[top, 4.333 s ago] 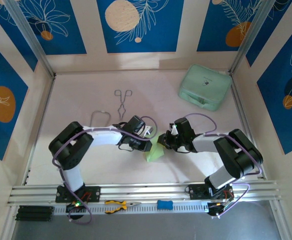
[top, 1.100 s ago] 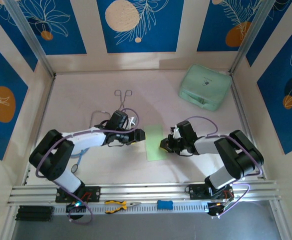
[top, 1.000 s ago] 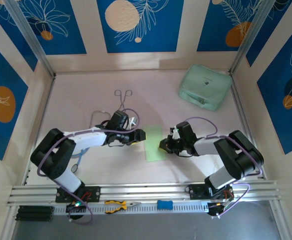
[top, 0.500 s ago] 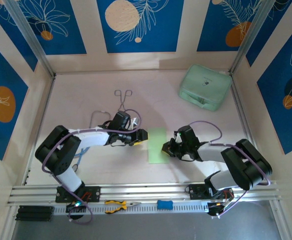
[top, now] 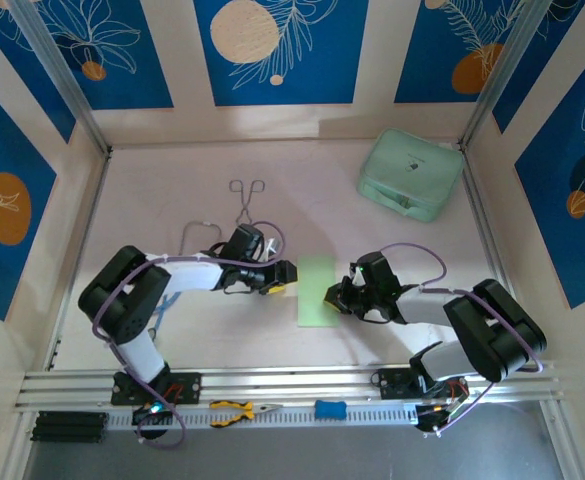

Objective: Fold a paper plane with a square sheet of paper (pick it up from the middle)
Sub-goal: Third fold the triangle at the center of the table.

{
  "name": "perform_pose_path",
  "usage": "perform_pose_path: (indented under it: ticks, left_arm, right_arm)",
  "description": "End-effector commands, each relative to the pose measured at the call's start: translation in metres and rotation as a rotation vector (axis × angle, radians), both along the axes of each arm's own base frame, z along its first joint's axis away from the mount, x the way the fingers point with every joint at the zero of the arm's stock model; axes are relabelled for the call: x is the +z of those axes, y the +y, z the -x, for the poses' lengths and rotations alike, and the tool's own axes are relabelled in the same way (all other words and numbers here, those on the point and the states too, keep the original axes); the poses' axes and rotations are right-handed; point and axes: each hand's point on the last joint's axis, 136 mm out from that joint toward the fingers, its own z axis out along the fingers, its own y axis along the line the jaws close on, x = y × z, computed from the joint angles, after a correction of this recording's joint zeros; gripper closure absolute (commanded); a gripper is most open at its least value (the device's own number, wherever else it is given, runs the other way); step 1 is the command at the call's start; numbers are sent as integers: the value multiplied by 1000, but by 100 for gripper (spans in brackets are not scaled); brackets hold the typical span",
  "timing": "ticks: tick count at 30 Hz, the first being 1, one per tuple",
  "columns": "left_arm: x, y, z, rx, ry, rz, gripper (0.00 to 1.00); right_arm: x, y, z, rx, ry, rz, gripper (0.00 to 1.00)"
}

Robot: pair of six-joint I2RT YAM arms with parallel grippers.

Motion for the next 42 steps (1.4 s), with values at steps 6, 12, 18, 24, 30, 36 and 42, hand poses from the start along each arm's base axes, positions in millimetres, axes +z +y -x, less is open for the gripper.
perform_pose_path:
  ticks: [6,12,18,24,30,36,42]
  left_arm:
    - [4,-19,0,-45,13,47,52]
    - [-1,-21,1,-47,30,35,55]
    - [-7,-23,3,-57,46,24,55]
    - [-7,-28,4,-69,50,26,61]
    - [-9,-28,6,-71,55,23,62]
    - [-6,-26,5,-67,38,12,62]
    - [0,-10,-1,-46,-38,-85,54]
  right_arm:
    - [-17,-1,14,15,71,29,89]
    - [-17,1,12,18,68,23,89]
    - [-17,0,12,11,68,26,89]
    - [-16,2,12,16,65,19,89]
    - [-14,4,11,18,61,12,89]
    - [-14,4,11,15,60,11,89]
    - [-15,4,11,17,59,14,89]
